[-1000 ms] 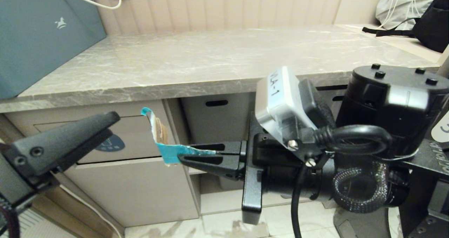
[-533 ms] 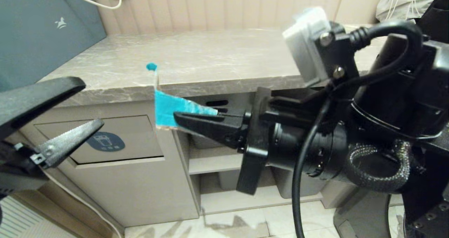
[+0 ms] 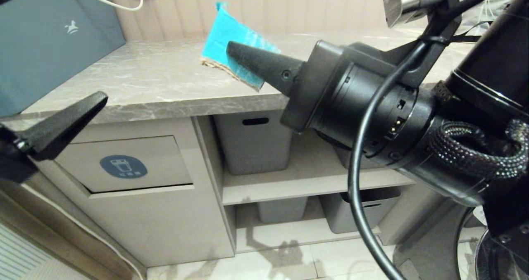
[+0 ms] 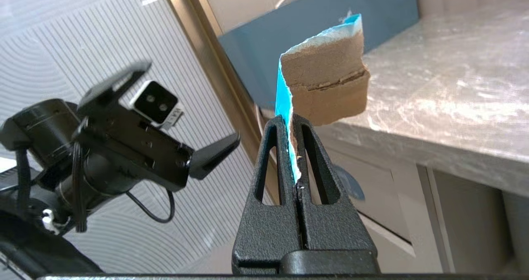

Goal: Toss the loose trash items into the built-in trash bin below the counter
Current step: Hand it to the other hand

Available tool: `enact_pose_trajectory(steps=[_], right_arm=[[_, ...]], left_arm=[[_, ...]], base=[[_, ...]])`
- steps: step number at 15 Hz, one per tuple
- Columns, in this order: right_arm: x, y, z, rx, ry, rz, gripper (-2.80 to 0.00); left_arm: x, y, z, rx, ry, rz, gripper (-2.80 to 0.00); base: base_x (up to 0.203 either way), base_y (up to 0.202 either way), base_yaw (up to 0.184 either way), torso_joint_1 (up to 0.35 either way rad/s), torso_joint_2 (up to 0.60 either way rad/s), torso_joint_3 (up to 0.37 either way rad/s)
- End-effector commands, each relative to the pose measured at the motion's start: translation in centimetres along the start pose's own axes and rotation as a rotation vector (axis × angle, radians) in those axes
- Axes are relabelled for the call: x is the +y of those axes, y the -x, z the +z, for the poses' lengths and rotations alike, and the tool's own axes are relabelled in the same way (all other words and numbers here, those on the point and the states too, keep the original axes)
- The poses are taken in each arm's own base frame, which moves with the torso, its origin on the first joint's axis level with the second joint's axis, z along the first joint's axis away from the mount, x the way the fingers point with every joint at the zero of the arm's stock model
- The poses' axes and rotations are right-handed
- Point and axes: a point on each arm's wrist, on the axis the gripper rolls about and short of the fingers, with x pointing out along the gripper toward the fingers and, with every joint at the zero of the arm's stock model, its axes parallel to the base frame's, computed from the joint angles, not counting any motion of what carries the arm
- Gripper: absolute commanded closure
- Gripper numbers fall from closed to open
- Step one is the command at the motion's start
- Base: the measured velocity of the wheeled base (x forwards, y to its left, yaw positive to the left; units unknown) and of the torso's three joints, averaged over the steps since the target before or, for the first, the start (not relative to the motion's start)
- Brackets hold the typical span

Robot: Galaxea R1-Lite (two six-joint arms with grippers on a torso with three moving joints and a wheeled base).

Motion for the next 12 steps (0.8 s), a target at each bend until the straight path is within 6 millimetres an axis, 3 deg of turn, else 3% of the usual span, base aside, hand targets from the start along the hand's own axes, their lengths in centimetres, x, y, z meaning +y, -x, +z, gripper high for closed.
enact_pose_trajectory(steps=[1,7,12], right_arm=[[0.2,-0.2,0.4,-0.023,0.001,0.011,0.00],[1.8,-1.7,-0.4,-0.048,-0.014,0.087,0.00],[3.3,-2.2,-1.6,-0.036,-0.030,0.137,0.00]], left_arm=[[0.0,-1.2,0.0,0.002,0.049,0.003,-2.80],[0.2,-3.6,-1.4,0.031,0.155,-0.109,-2.80],[1.1,-4.1,-2.6,0.079,0.161,-0.085,-2.80]], base=[[0.000,0.000,0.000,0.000,0.00,0.000],[0.000,0.000,0.000,0.000,0.00,0.000],[0.000,0.000,0.000,0.000,0.00,0.000]])
